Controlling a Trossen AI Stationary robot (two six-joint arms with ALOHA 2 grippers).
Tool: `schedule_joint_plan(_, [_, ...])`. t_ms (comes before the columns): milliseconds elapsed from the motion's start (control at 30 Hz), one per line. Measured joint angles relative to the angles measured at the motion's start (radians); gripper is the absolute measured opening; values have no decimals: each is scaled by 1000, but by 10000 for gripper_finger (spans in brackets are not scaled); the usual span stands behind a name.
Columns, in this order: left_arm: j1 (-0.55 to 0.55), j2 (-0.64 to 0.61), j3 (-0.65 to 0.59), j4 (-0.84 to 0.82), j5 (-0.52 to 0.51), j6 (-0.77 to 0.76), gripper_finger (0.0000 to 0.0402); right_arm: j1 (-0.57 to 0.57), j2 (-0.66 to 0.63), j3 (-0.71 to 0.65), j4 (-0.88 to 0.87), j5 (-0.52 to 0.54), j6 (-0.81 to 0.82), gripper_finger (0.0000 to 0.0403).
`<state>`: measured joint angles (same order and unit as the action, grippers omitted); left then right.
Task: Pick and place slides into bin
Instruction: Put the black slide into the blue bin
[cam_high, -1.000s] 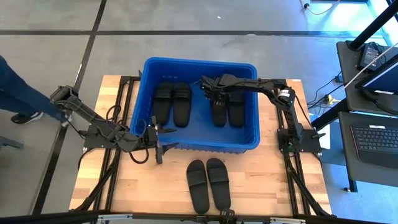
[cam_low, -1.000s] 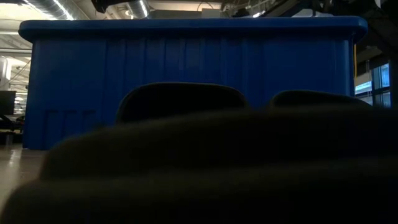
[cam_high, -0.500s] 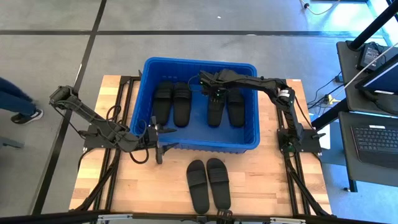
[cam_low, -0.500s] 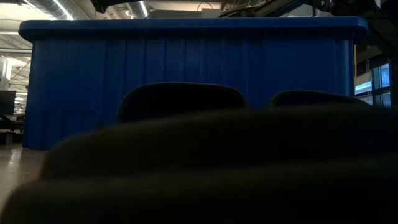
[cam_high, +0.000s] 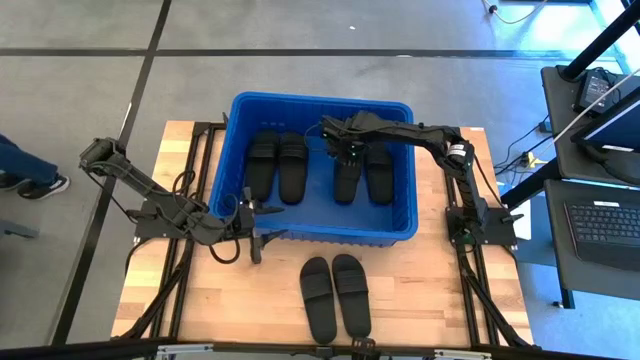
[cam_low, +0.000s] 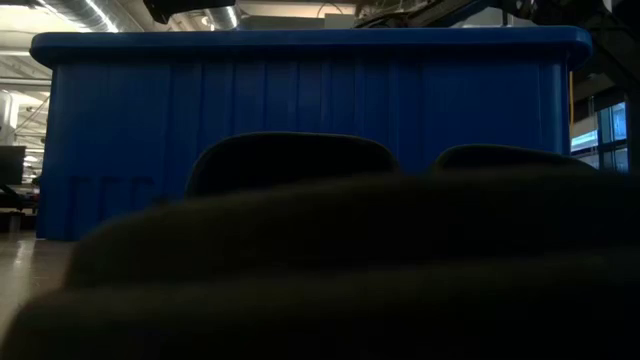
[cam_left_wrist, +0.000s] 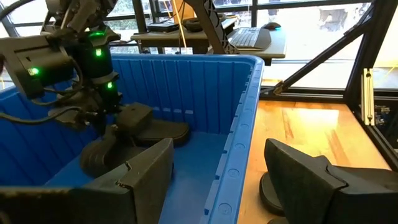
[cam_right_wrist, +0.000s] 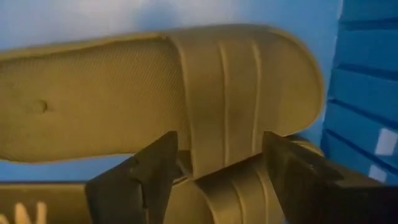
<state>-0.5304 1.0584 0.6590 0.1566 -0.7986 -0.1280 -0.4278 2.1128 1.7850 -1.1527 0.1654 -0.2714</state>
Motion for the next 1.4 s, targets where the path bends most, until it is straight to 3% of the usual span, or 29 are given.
schedule_joint_plan(200, [0,0,0,-1,0,0,248,0,0,-57,-5,5,-3,234])
schedule_joint_plan(567, [0,0,0,-15,0,0,248,0,-1,-77,-10,152,4,234])
schedule_joint_plan(967, [0,0,0,-15,0,0,248,-1,-1,-77,-73,156,110,234])
schedule_joint_plan(1400, [0,0,0,-14,0,0,248,-1,-1,-40,-102,156,113,234])
